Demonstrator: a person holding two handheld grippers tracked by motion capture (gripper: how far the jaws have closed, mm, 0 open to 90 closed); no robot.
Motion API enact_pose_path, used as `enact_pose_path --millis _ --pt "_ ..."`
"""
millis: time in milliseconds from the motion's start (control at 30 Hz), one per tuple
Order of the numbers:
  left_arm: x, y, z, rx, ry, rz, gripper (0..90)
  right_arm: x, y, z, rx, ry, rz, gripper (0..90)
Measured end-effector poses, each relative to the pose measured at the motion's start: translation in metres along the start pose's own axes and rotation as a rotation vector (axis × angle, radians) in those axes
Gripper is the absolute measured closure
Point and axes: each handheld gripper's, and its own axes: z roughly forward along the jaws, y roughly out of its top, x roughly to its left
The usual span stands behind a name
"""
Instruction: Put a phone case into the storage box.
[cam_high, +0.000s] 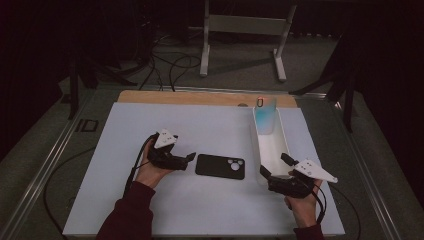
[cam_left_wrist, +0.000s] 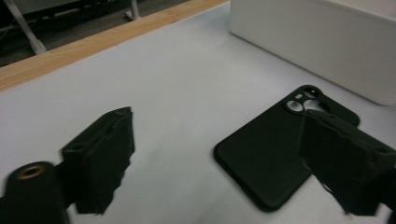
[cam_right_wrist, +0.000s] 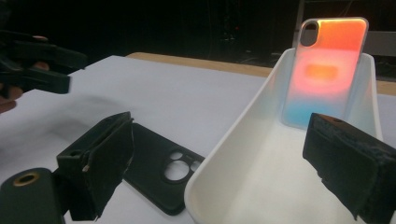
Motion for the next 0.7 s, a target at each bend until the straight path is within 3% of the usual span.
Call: enact_pose_path --millis 67,233,633,700 --pt "-0.001 0.002 0.005 0.011 0.005 0.010 15.7 0.000 0.000 0.000 0.001 0.000 -0.001 8.7" --pt "0.002 0.003 0.017 0.027 -0.025 0.014 32.0 0.000 0.000 0.000 0.001 0.002 0.000 8.7" --pt "0.006 0.001 0.052 0.098 -0.092 -0.018 84.7 0.002 0.000 0.002 0.003 0.009 -0.003 8.7" --pt "0.005 0.001 0.057 0.106 -0.100 -0.019 89.5 0.001 0.000 0.002 0.002 0.009 -0.003 8.7"
